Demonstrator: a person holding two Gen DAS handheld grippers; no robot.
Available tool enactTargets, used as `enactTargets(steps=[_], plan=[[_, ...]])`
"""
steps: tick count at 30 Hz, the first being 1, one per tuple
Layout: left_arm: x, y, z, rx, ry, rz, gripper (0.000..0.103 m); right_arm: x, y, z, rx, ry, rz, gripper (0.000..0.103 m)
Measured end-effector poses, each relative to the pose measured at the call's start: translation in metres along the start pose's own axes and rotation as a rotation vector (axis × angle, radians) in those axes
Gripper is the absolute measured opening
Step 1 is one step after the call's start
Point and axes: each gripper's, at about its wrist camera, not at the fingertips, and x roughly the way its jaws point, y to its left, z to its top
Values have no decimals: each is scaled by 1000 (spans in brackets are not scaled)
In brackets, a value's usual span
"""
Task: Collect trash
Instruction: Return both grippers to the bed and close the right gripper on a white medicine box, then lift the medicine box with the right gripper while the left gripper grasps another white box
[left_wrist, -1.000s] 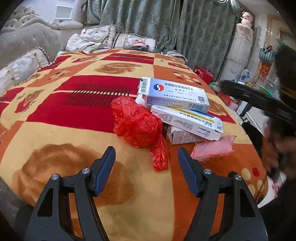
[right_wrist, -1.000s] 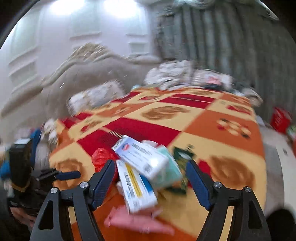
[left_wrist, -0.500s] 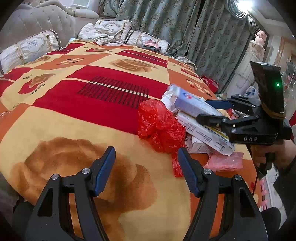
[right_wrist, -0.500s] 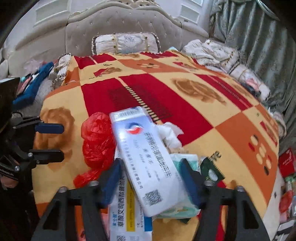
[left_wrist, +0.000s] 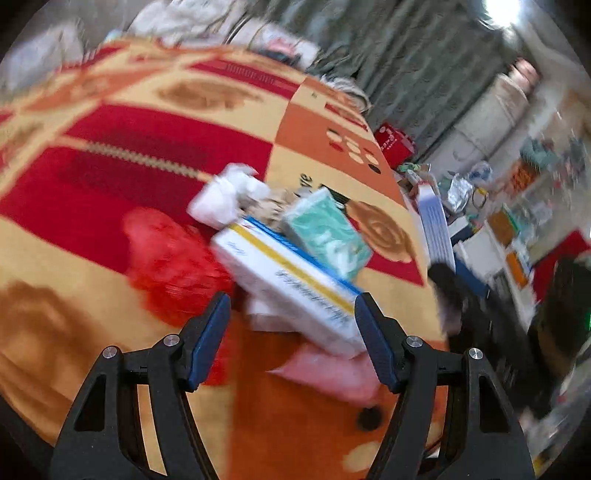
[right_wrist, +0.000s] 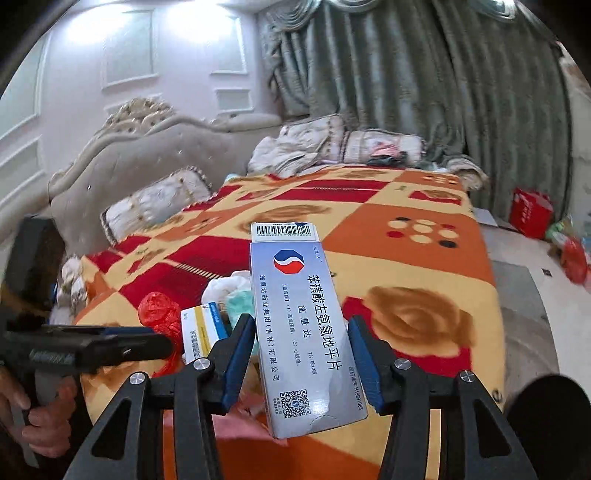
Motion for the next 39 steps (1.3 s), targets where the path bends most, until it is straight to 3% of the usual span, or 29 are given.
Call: enactTargets(steps=[3, 8, 10, 11, 14, 18, 24, 31, 34, 39], plan=[[15, -11, -3, -84, 61, 7, 69, -9, 5, -5, -67, -7, 5, 51], [34, -16, -5, -193, 149, -11, 67, -15, -2, -7, -50, -19, 44, 51], [36, -16, -4, -217, 152, -11, 49, -16, -6, -7, -36, -26, 50, 51], [37, -15, -5, -227, 159, -24, 47, -18, -8, -6, -29, -29, 51, 51], [32, -13, -8, -229, 157, -40, 11, -21, -10, -6, -19, -39, 53, 51], [18, -10, -12, -191, 140, -47, 9, -25, -11, -8, -5, -51, 55, 51], [-21, -17, -20, -4, 79, -44, 9, -24, -14, -9, 17, -56, 43, 51], [-39, -31, -25, 198, 0, 106, 9, -26, -18, -9, 48, -64, 32, 51], [-38, -37, -29, 227, -9, 128, 9, -26, -19, -9, 53, -58, 25, 51], [-35, -47, -21, 247, -54, 230, 9, -33, -19, -9, 49, -69, 16, 51]])
